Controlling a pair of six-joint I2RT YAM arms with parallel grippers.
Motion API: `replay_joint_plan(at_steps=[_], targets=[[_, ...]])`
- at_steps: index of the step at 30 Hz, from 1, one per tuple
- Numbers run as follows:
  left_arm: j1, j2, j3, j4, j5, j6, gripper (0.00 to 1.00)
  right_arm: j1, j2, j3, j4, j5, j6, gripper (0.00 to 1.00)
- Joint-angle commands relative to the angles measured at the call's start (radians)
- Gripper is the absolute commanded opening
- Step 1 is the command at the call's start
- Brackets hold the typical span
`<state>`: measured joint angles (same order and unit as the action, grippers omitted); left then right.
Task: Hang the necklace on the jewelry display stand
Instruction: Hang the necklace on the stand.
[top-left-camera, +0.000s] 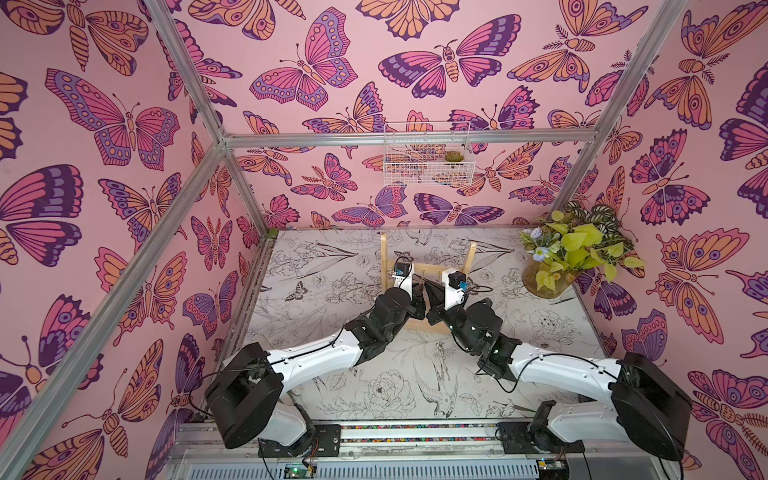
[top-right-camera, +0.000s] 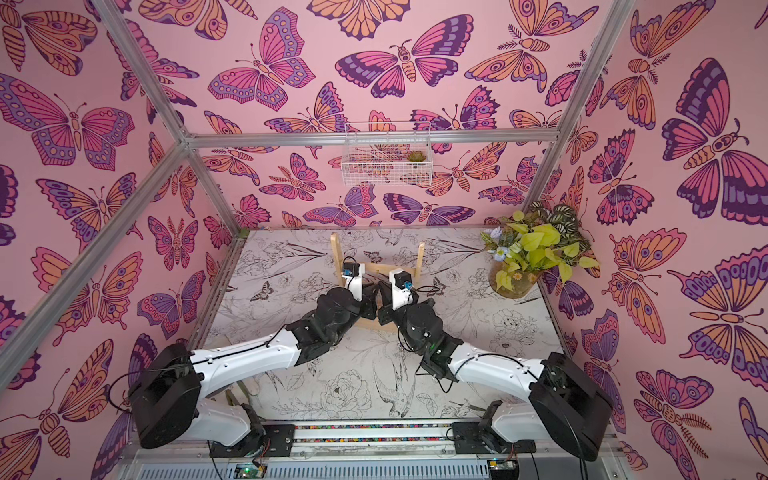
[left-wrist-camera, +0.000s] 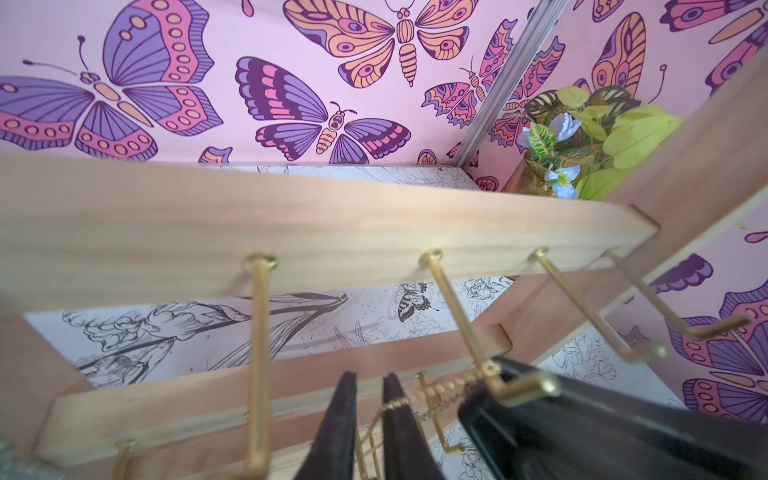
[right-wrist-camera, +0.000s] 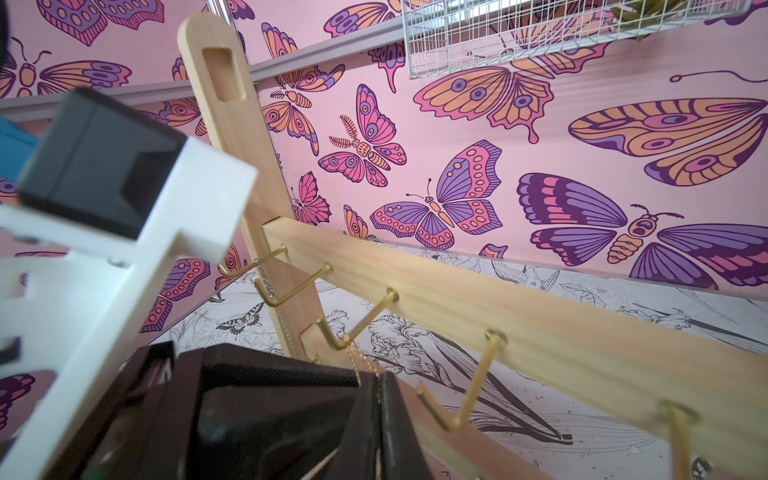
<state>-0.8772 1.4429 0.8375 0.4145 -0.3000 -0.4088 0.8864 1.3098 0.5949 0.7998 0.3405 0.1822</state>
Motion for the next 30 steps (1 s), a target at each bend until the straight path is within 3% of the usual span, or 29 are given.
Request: replay_joint_plan(at_steps=[1,8,22,30], targets=[[0.004,-0.018,-0.037,0.035,0.022,-0.008,0.07,0.009,-0.014,0.004,0.007,0.014,-0.005,0.08],[0.004,-0.128,-0.065,-0.022,0.048,-0.036,0.0,0.007,-0.018,0.003,0.002,0.031,-0.009,0.08],[0.004,-0.204,-0.07,-0.134,0.047,-0.074,0.0,0.007,-0.021,0.012,-0.017,0.03,-0.019,0.07],[0.004,-0.227,-0.025,-0.197,0.154,-0.084,0.0,0.006,-0.044,0.009,-0.072,0.003,-0.028,0.11]])
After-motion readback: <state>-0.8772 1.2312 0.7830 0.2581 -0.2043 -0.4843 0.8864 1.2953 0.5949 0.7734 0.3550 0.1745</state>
